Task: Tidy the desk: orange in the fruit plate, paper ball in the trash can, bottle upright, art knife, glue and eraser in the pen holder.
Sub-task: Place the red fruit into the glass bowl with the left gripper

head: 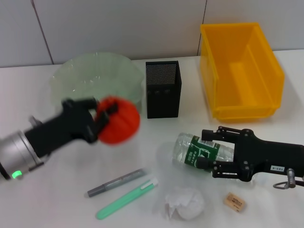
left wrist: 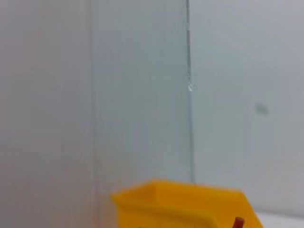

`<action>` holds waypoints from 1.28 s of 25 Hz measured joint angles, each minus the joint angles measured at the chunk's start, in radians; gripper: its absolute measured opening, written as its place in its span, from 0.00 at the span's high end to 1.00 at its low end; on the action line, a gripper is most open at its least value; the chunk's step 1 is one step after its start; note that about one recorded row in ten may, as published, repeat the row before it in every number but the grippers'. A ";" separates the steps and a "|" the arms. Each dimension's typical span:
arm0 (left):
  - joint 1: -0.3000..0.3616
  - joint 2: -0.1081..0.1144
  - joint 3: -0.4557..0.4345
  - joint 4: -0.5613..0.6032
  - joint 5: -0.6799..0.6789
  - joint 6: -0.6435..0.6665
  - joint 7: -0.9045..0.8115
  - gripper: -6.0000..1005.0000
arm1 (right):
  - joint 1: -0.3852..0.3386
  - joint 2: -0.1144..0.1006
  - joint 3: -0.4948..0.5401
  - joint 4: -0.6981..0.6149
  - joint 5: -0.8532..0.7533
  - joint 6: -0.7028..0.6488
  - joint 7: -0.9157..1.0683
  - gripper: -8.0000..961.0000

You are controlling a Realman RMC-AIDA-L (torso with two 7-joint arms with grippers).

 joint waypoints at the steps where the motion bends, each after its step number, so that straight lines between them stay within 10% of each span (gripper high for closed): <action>1: -0.005 0.000 0.000 0.007 -0.033 0.004 0.000 0.83 | 0.000 0.000 0.000 0.000 0.000 0.000 0.000 0.19; 17: -0.213 -0.003 0.005 -0.007 -0.214 -0.543 -0.091 0.92 | 0.007 0.010 0.000 0.013 0.000 -0.002 0.013 0.19; 25: -0.211 -0.003 0.010 -0.016 -0.214 -0.544 -0.105 0.89 | 0.008 0.013 -0.003 0.013 0.000 -0.002 0.013 0.19; 32: -0.163 0.001 0.011 -0.012 -0.211 -0.438 -0.106 0.62 | -0.007 0.015 0.007 0.062 -0.001 -0.011 0.039 0.19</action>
